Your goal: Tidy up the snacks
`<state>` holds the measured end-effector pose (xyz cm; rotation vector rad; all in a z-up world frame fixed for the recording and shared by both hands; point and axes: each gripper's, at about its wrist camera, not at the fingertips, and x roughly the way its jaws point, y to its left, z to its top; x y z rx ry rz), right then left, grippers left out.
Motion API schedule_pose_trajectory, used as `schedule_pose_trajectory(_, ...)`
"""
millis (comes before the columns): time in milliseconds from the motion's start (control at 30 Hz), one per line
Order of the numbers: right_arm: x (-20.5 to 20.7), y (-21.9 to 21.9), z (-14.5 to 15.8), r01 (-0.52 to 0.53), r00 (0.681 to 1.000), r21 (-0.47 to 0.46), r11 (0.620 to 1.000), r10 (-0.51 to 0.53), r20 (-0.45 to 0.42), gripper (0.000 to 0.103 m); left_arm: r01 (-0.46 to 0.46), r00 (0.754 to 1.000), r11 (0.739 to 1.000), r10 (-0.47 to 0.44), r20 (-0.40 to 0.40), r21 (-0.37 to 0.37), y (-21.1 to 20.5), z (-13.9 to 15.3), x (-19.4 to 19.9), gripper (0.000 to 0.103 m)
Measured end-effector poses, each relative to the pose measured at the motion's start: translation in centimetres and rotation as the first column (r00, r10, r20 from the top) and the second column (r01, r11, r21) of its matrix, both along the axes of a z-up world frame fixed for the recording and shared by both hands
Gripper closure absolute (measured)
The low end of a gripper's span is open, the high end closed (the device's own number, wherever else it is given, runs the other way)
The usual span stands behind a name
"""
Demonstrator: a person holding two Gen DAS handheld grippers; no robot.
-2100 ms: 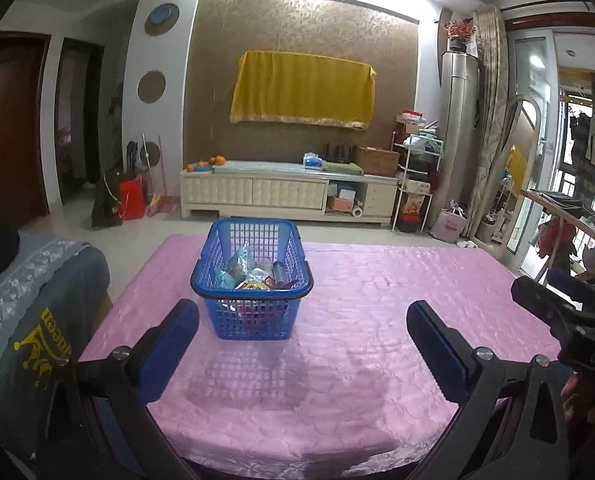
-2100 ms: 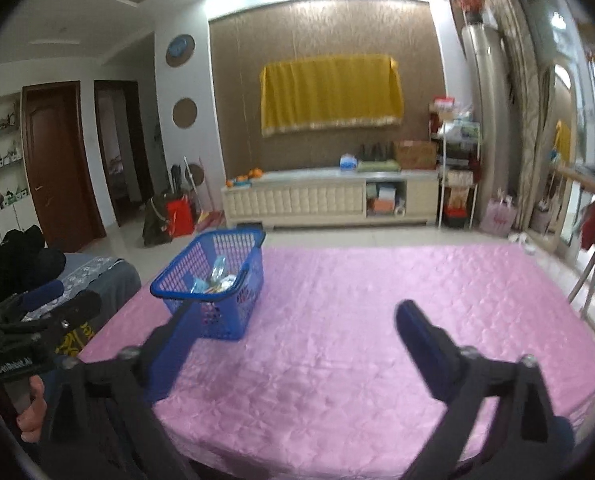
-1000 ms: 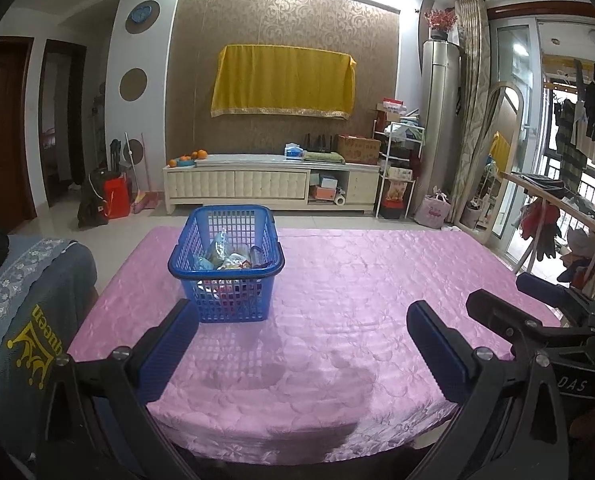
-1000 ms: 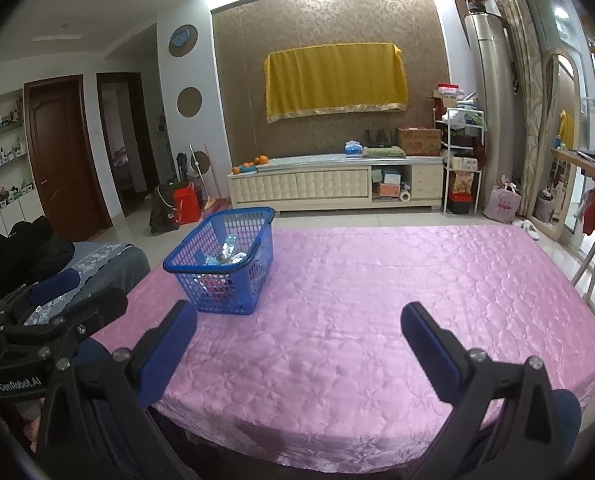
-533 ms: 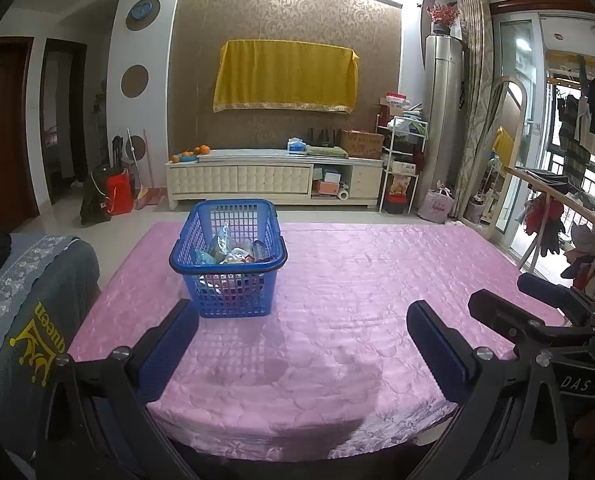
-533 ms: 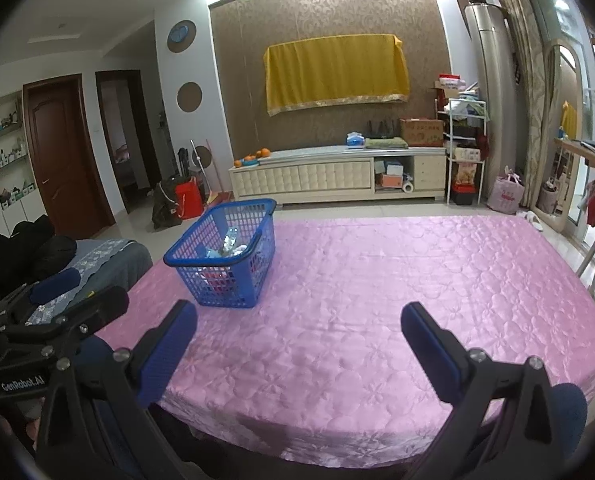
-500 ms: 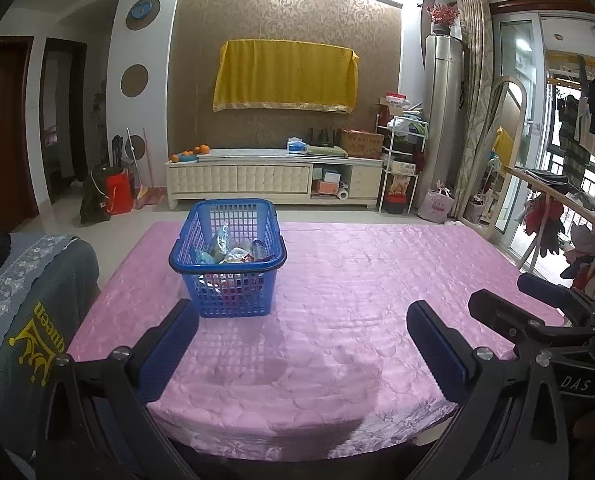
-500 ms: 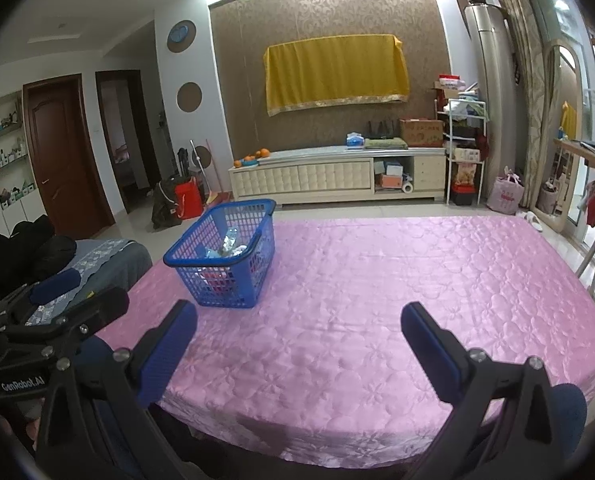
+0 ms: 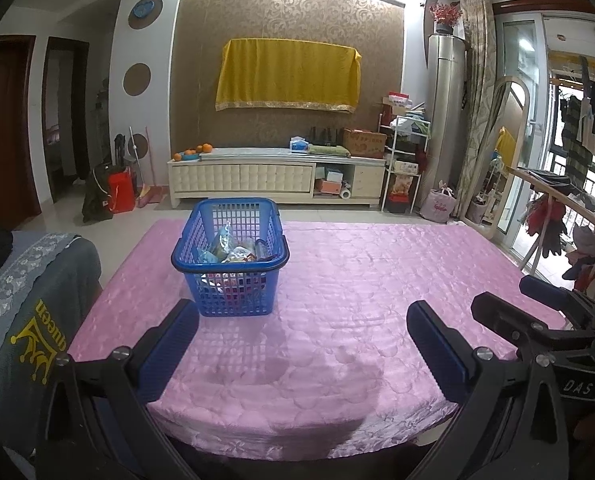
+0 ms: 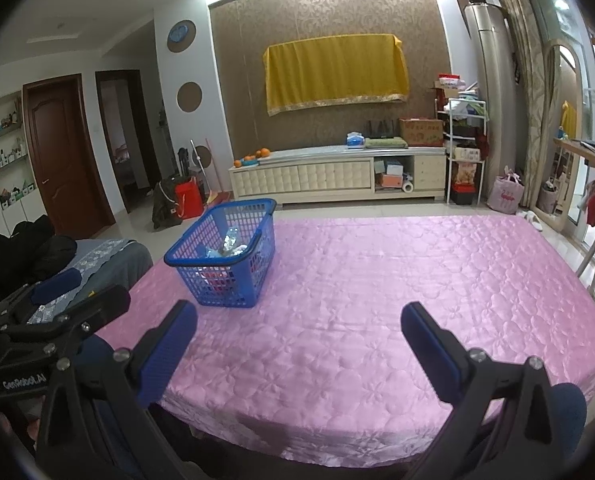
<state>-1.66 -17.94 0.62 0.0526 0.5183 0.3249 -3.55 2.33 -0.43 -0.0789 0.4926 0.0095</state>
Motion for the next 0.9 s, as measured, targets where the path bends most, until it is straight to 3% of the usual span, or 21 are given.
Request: schedule_pose_trajectory(900, -0.08, 0.14, -0.35, -0.012, 0.999, 0.012, 1.000, 0.013, -0.031, 0.000, -0.001, 1.000, 1.000, 0.001, -0.011, -0.018, 0.20, -0.24, -0.28, 0.000)
